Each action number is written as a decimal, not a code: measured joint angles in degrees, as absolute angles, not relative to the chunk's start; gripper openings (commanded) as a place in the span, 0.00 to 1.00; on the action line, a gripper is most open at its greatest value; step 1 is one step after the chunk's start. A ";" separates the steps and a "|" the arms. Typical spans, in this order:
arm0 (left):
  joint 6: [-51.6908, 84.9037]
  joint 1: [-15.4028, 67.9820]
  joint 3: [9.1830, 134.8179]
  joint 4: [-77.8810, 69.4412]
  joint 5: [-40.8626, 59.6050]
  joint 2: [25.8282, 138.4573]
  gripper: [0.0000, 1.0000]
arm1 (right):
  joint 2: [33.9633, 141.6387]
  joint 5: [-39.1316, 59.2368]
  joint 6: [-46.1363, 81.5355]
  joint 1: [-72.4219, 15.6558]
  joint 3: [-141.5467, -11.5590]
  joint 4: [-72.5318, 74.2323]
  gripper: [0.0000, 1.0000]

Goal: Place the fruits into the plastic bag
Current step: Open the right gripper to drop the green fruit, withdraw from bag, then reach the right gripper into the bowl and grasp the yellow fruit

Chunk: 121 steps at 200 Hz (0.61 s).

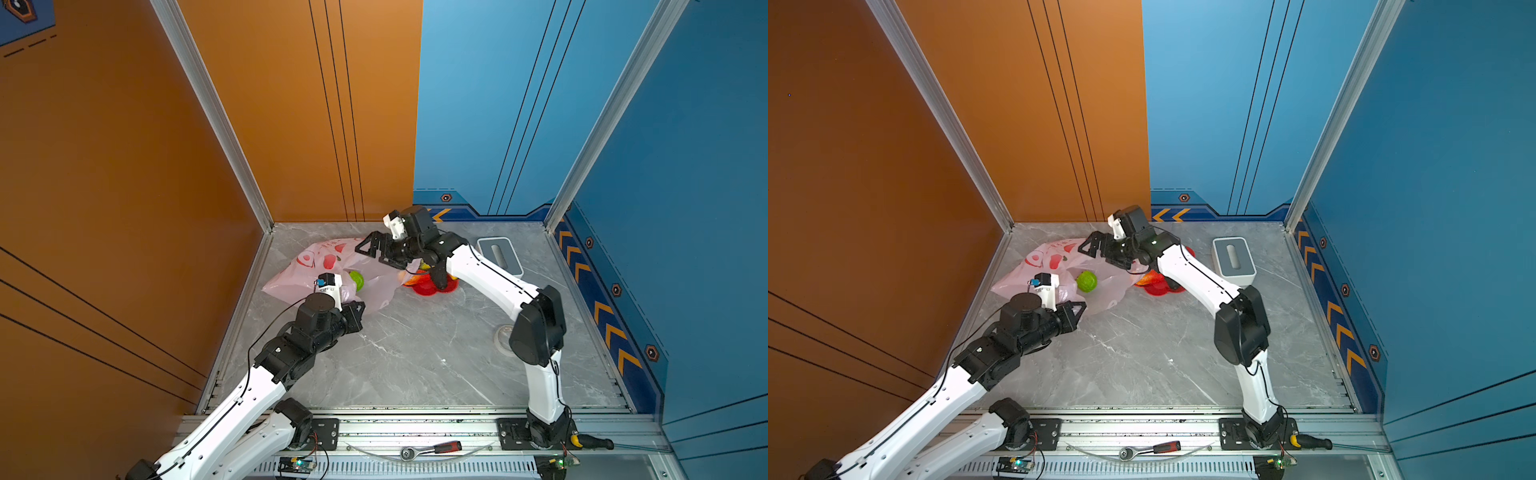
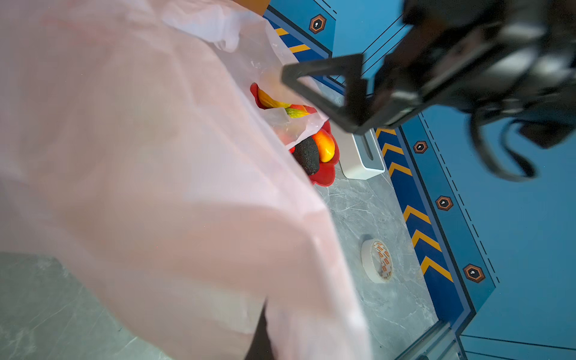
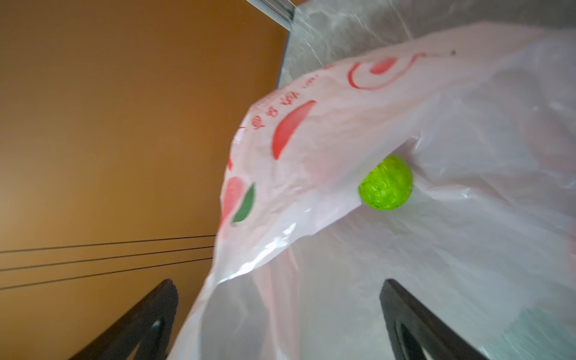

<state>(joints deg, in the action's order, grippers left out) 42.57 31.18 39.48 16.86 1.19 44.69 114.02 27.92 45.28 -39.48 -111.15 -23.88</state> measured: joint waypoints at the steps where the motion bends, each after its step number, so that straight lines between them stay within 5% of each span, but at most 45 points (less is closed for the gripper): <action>1: 42.57 31.18 39.48 16.88 1.19 44.69 0.00 | 113.56 27.77 44.99 -39.48 -111.15 -24.01 1.00; 64: 42.98 31.18 39.40 16.86 1.19 44.66 0.00 | 96.64 19.09 35.75 -32.36 -102.63 -28.64 1.00; 121: 42.98 31.11 39.40 16.91 1.17 44.45 0.00 | 101.41 15.35 32.77 -22.37 -100.51 -33.30 1.00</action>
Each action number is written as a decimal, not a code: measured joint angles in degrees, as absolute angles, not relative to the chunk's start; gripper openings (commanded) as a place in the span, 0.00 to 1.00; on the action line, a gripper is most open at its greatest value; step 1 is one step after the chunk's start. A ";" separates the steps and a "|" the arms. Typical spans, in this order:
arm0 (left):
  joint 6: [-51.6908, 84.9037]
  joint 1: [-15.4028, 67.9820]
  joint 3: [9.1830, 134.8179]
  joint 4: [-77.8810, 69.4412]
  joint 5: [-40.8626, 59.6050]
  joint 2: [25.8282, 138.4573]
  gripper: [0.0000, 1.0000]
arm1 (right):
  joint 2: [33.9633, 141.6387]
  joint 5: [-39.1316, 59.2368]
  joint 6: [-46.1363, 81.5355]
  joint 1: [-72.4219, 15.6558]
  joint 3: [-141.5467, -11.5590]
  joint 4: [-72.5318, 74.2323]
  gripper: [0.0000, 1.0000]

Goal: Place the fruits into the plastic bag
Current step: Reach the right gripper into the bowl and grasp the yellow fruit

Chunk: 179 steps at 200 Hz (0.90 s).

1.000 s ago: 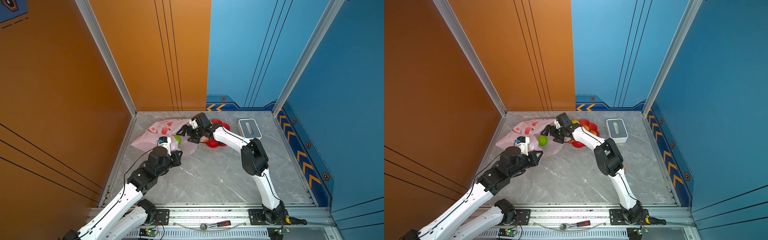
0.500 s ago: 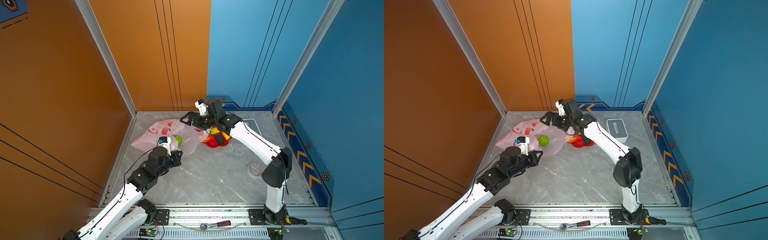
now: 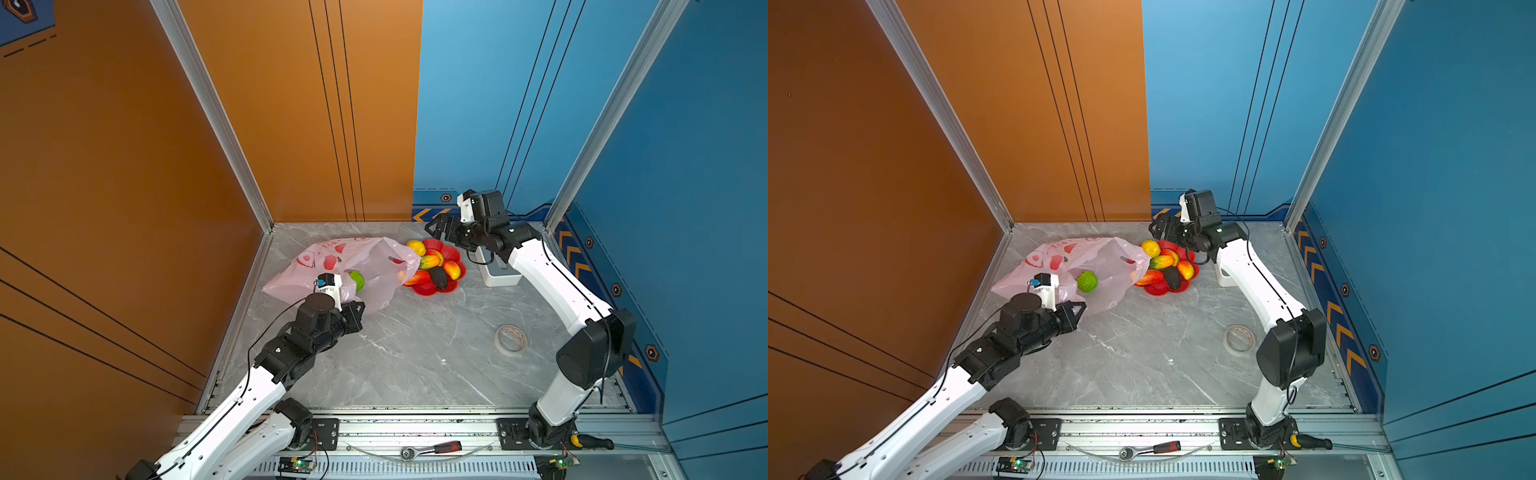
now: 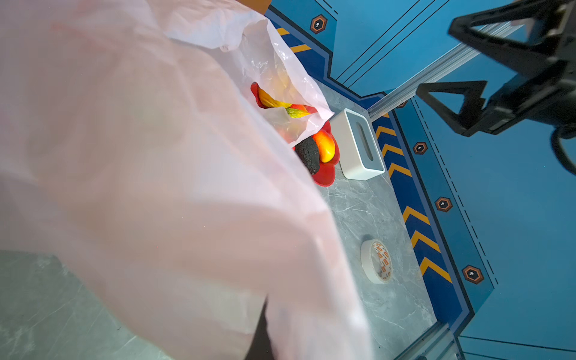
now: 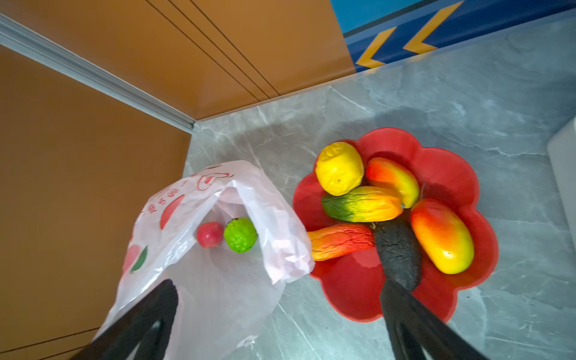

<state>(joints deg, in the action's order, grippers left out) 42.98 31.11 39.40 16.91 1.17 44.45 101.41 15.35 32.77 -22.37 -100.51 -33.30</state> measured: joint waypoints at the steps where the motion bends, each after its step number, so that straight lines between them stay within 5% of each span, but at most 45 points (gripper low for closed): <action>1: 42.98 31.11 39.40 16.91 1.19 44.45 0.00 | 101.58 15.33 32.73 -22.35 -100.60 -33.34 1.00; 88: 42.96 30.00 39.40 17.32 1.78 44.51 0.00 | 128.81 14.22 25.98 -22.06 -119.66 -36.14 1.00; 179: 42.94 29.19 39.57 18.96 2.63 45.76 0.00 | 140.81 13.67 22.83 -22.06 -133.05 -36.91 0.98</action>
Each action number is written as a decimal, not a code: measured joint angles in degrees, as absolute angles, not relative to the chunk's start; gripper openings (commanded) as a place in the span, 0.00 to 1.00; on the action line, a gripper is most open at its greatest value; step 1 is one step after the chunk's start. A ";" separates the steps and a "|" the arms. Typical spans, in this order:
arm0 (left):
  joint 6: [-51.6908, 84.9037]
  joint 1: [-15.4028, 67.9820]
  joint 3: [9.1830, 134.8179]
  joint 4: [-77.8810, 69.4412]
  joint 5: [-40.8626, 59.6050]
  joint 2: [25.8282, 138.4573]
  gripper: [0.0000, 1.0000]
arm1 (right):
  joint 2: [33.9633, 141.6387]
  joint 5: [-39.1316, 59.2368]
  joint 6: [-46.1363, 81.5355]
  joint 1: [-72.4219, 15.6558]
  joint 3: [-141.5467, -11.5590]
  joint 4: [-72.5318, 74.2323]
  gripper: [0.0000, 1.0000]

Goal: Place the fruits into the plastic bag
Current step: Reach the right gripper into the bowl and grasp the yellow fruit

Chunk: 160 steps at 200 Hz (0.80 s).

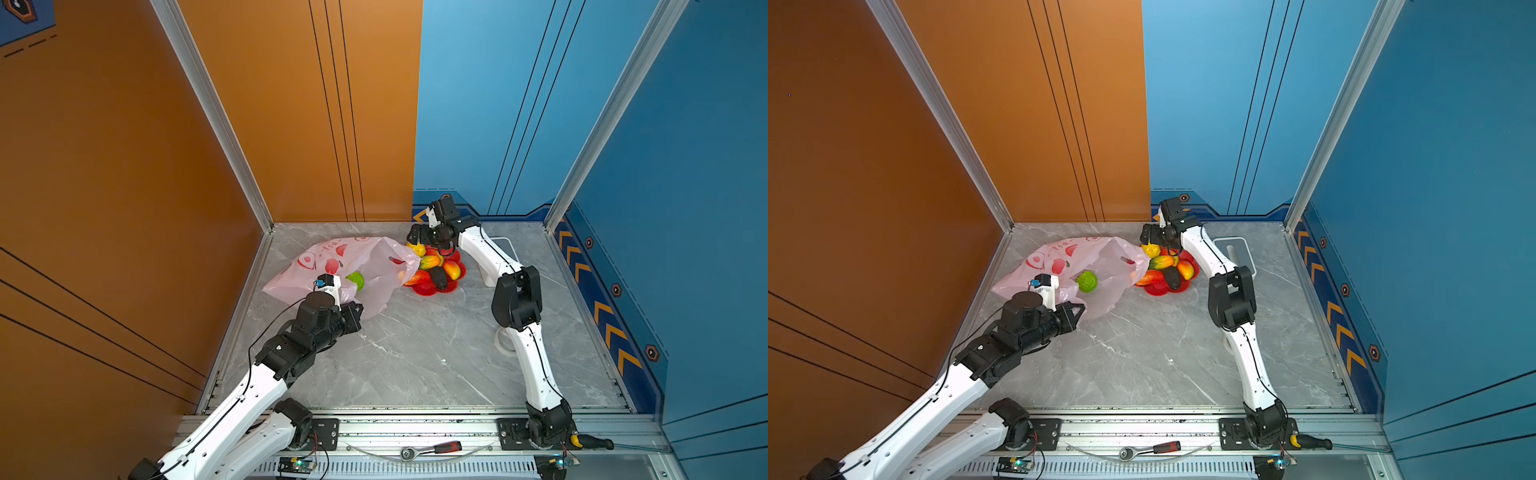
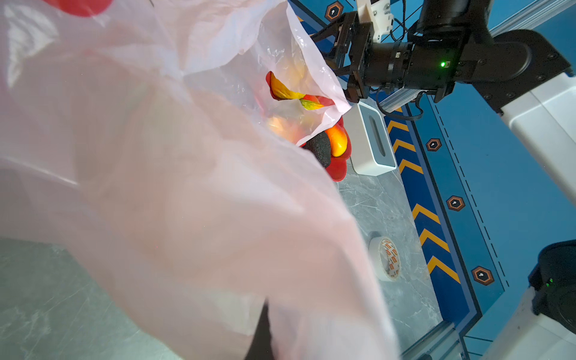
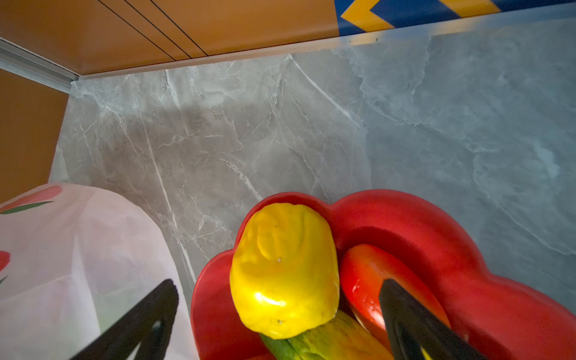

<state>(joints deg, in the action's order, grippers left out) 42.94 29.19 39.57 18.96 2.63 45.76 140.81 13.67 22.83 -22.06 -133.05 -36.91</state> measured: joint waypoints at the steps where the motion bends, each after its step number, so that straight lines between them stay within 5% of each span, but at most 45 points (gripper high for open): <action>1: 42.94 29.19 39.57 18.96 2.66 45.76 0.00 | 140.88 13.67 22.85 -22.06 -133.05 -36.91 0.98; 84: 42.94 28.27 39.57 19.07 3.27 45.98 0.00 | 144.64 13.91 22.70 -22.06 -134.39 -36.95 0.92; 160: 42.94 27.11 39.57 19.05 3.79 45.98 0.00 | 145.14 14.76 22.76 -22.22 -134.85 -36.93 0.73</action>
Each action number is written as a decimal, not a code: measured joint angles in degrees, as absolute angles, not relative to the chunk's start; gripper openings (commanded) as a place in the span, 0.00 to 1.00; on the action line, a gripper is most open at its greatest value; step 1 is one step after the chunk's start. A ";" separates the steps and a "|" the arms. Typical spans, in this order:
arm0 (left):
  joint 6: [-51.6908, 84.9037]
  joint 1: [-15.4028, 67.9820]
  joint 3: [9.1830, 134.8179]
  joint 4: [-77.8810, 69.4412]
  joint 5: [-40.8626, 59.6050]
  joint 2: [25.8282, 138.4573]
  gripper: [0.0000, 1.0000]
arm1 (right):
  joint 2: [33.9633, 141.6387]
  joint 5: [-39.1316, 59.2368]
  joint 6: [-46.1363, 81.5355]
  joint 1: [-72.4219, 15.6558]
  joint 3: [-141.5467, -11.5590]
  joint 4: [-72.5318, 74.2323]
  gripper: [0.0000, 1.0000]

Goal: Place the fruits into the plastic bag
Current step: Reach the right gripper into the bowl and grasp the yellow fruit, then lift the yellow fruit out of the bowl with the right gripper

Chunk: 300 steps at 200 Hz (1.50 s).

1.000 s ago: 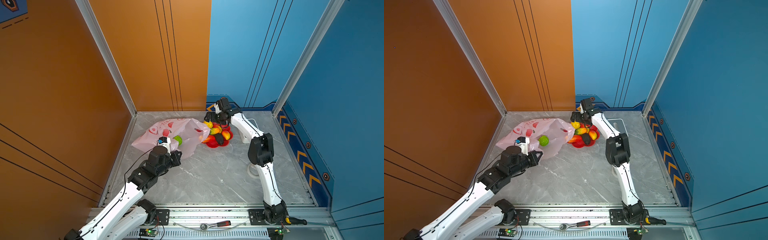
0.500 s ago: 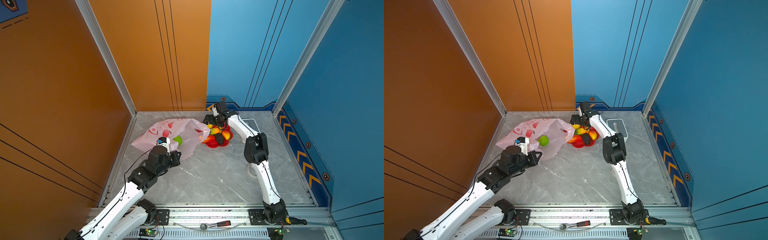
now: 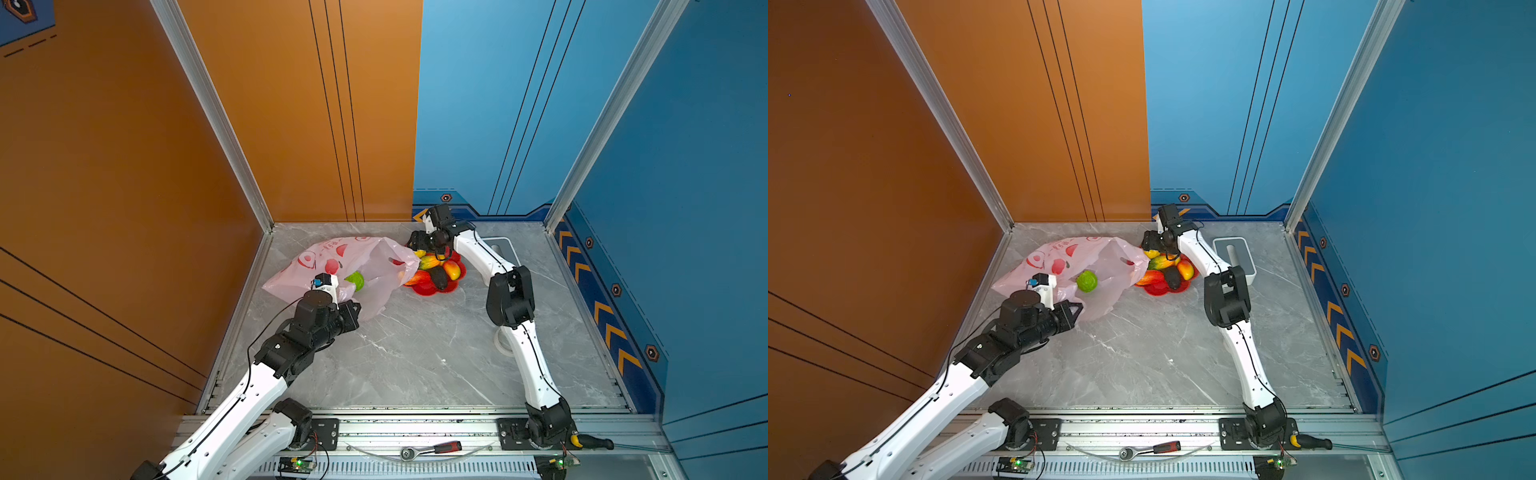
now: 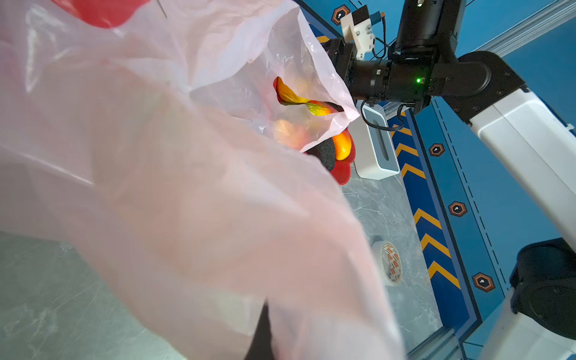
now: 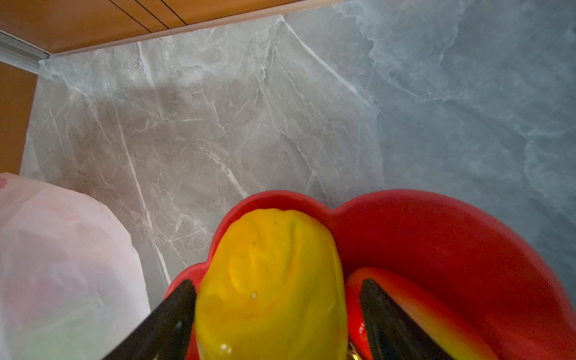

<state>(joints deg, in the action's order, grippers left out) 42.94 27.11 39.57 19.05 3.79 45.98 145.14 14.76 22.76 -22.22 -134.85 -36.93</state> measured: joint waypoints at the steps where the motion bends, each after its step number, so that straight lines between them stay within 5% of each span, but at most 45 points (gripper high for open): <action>1: 42.94 27.09 39.57 19.05 3.79 45.98 0.00 | 145.14 14.74 22.65 -22.22 -134.85 -36.93 0.73; 42: 42.94 26.65 39.57 19.03 4.21 46.09 0.00 | 145.14 14.72 22.90 -22.24 -134.85 -36.93 0.59; 153: 42.96 26.20 39.48 18.76 4.71 46.06 0.00 | 139.44 14.72 25.10 -22.26 -126.28 -32.21 0.57; 230: 42.98 26.17 39.48 17.69 5.06 46.09 0.00 | 127.04 15.44 27.49 -17.98 -115.85 -26.87 0.57; 300: 42.98 26.17 39.48 17.56 5.34 45.74 0.00 | 106.94 23.90 34.81 -12.03 -92.07 -17.96 0.58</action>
